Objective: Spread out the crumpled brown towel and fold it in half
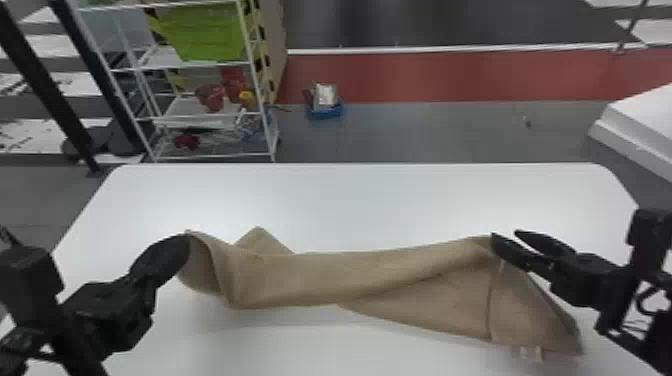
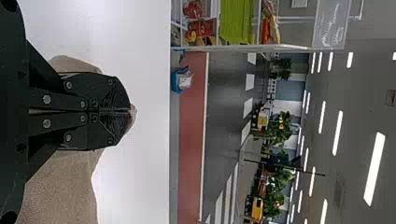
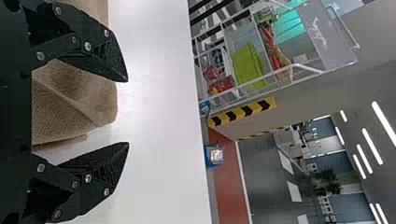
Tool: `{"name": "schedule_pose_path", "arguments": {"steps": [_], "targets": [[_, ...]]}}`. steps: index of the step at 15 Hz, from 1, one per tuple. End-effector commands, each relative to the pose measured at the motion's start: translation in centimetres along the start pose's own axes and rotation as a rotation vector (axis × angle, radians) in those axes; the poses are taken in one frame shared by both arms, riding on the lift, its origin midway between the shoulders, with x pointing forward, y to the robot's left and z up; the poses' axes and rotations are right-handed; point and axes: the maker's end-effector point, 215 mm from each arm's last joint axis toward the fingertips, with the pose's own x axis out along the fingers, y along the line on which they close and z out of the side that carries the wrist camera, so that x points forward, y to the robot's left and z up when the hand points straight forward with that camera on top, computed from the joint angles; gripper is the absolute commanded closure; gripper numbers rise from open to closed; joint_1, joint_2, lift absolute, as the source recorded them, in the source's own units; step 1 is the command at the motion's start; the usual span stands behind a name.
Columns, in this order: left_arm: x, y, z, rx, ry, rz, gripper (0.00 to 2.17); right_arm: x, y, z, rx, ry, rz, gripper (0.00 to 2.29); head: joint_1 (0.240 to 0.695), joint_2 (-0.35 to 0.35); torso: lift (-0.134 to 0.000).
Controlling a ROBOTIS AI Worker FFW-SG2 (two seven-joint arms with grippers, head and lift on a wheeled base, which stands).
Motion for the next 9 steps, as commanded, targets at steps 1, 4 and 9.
{"name": "schedule_pose_path", "arguments": {"steps": [1,4,9], "targets": [[0.0,0.0,0.1,0.000,-0.002,0.000,1.35,-1.0,-1.3,-0.8,0.031,0.051,-0.029,0.47,0.695,0.072,-0.124],[0.3,-0.8,0.0,-0.004,-0.002,-0.012,1.35,-1.2,-1.6,-0.2,0.028,0.062,-0.023,0.88,0.695,0.056,-0.124],[0.3,-0.9,0.2,0.002,-0.004,-0.011,1.35,-0.9,-0.8,-0.3,0.040,0.093,0.026,2.07,0.695,0.040,-0.124]]}}
